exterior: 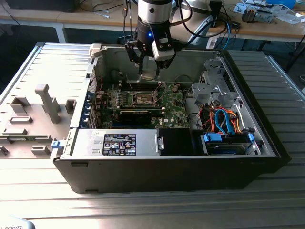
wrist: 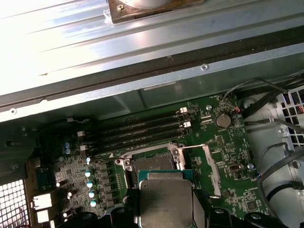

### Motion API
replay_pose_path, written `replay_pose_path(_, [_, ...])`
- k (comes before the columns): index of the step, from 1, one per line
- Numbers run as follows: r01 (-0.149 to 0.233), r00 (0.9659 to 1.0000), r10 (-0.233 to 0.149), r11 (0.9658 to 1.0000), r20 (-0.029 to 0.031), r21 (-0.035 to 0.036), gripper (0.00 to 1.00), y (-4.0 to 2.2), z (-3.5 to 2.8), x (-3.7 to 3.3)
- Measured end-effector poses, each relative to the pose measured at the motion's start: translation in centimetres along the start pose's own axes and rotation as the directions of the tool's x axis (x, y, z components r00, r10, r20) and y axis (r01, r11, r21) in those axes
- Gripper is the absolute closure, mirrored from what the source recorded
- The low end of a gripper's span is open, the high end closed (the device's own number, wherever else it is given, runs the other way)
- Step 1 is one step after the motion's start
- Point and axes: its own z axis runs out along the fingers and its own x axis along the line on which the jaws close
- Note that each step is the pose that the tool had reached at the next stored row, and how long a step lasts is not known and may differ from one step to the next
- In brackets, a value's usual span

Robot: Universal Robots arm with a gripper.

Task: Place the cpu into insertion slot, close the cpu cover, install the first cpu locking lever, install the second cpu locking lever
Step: 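Place the cpu into insertion slot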

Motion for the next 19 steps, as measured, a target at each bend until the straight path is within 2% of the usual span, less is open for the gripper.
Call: replay_pose_path(19, [-0.022,0.9998,0.022,0.9998,0.002,-0.0004,0.46,0.0,0.03,0.0])
